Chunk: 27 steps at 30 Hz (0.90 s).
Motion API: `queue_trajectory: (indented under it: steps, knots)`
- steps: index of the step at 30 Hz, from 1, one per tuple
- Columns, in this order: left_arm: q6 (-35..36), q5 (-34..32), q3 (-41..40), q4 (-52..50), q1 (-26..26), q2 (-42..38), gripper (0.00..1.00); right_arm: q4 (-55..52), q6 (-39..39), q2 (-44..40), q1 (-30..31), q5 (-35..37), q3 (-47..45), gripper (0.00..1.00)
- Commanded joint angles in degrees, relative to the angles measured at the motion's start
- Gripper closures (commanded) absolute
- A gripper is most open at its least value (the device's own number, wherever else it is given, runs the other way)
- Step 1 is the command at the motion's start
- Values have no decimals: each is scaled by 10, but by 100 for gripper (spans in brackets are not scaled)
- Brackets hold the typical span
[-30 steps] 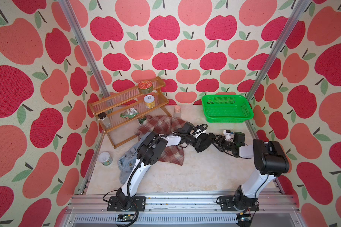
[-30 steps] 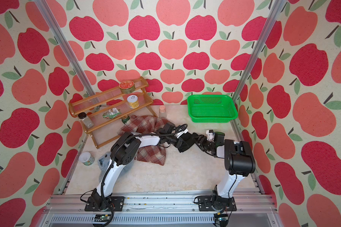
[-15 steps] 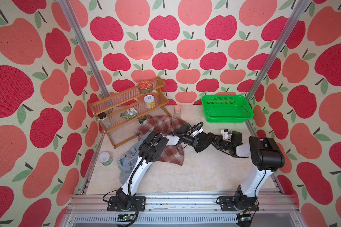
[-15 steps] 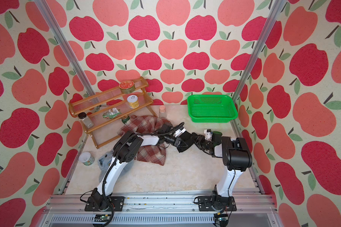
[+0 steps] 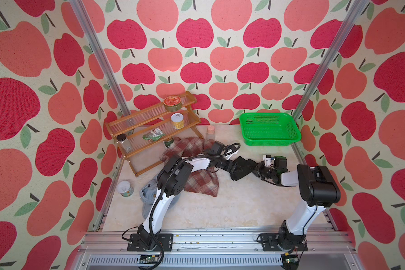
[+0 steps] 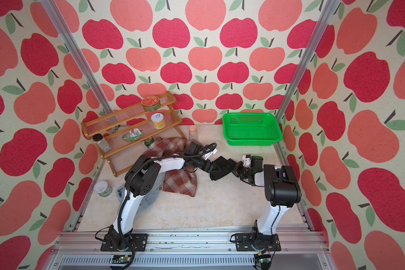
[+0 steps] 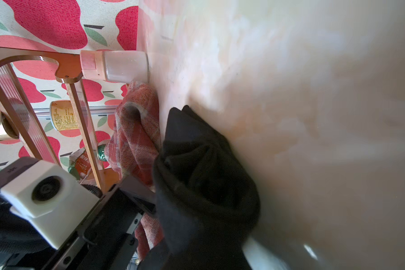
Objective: Roll up the skirts
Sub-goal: Roll the skirt at the center of the board.
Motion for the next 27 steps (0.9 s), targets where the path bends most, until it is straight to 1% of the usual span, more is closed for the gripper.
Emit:
queue_trajectory:
  steps: [1,3,4,5,6,8,10,11,13,17,19,22,27]
  knots:
    - [121,-191,-73,63,-9,-103,18,-66,-22,-22,5,15,2,100]
    - [221,-289,-120,104,-48,-153,14,-72,-23,-26,5,15,1,100]
    - [264,-327,-137,125,-69,-167,12,-73,-23,-27,5,16,1,100]
    - [324,-364,-158,149,-92,-179,10,-76,-23,-28,5,17,-1,100]
    - [376,-389,-176,175,-116,-186,7,-78,-23,-28,5,17,-1,100]
    - [459,-412,-207,212,-159,-190,4,-81,-23,-29,5,18,-1,100]
    - [523,-442,-228,257,-203,-181,0,-84,-23,-30,5,17,1,100]
    - [541,-456,-227,261,-217,-173,0,-87,-23,-31,4,17,1,100]
    - [563,-480,-218,257,-237,-153,1,-99,-28,-34,5,19,5,100]
    - [579,-508,-186,233,-247,-112,0,-118,-35,-45,3,23,10,100]
    - [579,-522,-169,213,-247,-96,0,-127,-38,-51,1,25,12,100]
    - [561,-537,-138,162,-242,-72,1,-136,-41,-58,-1,25,12,100]
    - [553,-582,-106,128,-243,-26,5,-150,-45,-62,-5,27,13,100]
